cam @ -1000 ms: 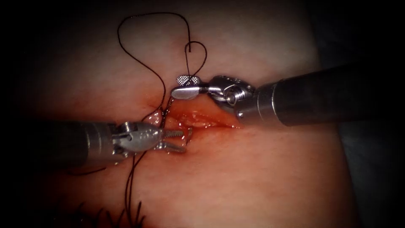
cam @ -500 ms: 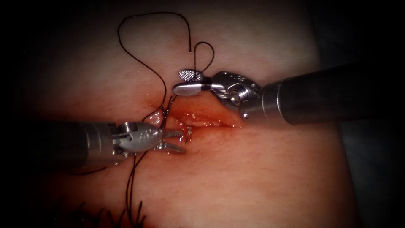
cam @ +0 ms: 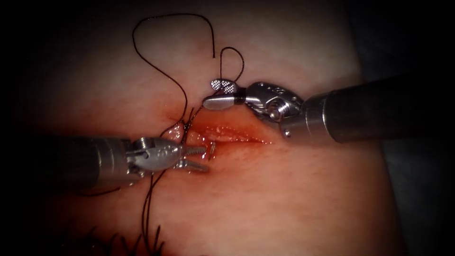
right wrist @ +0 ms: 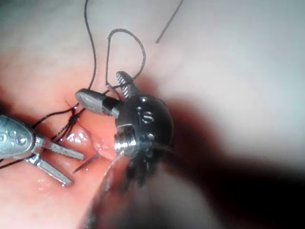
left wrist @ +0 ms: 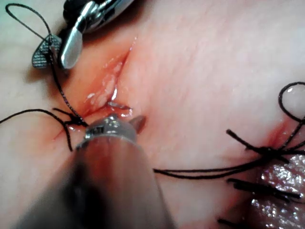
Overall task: Wound Closure
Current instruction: Pass the needle through the tissue above the wound with the right gripper.
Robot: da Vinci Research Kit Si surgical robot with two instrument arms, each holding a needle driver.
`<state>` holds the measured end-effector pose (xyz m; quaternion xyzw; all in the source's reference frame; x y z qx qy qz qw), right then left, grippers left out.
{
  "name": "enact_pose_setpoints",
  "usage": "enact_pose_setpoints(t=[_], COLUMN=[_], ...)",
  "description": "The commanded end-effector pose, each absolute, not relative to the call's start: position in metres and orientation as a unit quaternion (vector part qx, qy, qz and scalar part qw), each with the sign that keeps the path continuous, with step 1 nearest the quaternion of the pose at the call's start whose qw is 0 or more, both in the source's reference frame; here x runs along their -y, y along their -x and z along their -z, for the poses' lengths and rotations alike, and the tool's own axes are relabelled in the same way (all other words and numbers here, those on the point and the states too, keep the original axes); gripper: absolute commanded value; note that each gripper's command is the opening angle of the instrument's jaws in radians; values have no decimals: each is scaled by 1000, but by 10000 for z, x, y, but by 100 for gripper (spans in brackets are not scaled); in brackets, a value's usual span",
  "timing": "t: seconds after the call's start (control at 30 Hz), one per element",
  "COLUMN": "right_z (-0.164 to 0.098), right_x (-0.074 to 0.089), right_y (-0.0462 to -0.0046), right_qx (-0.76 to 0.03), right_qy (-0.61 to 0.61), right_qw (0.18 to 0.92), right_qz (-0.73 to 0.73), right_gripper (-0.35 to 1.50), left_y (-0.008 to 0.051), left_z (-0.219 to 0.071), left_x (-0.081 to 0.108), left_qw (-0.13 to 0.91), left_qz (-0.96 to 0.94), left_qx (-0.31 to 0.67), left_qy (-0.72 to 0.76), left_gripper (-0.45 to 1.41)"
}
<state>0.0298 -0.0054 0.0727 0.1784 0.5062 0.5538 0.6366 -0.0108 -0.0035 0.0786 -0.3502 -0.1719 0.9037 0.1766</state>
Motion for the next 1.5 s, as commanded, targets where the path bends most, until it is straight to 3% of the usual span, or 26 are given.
enact_pose_setpoints(t=[0.03,0.27,0.63,1.03,1.13,1.17,1.23,1.4,1.5], right_z=[-732,-733,-742,-720,-719,-719,-721,-733,-743], right_x=[55,54,77,112,108,105,100,85,77], right_y=[-305,-306,-318,-333,-330,-328,-324,-303,-285], right_qx=[-502,-465,-406,-400,-420,-440,-455,-470,-476], right_qy=[-178,-189,-341,-405,-399,-387,-363,-329,-318], right_qw=[639,629,540,526,524,534,547,569,577], right_qz=[-555,-593,-654,-632,-624,-609,-601,-590,-582], right_gripper=[-30,-35,-35,-35,-35,-18,39,93,115], left_y=[113,111,108,109,109,109,108,106,105], left_z=[-791,-790,-790,-790,-790,-789,-788,-788,-789], left_x=[36,37,36,33,31,31,29,26,26], left_qw=[176,176,171,149,130,126,101,81,56], left_qz=[-904,-904,-904,-908,-910,-909,-906,-874,-872], left_qx=[172,172,172,162,152,145,114,116,111], left_qy=[350,351,352,355,364,371,394,465,474], left_gripper=[10,9,10,10,22,24,20,-3,2])
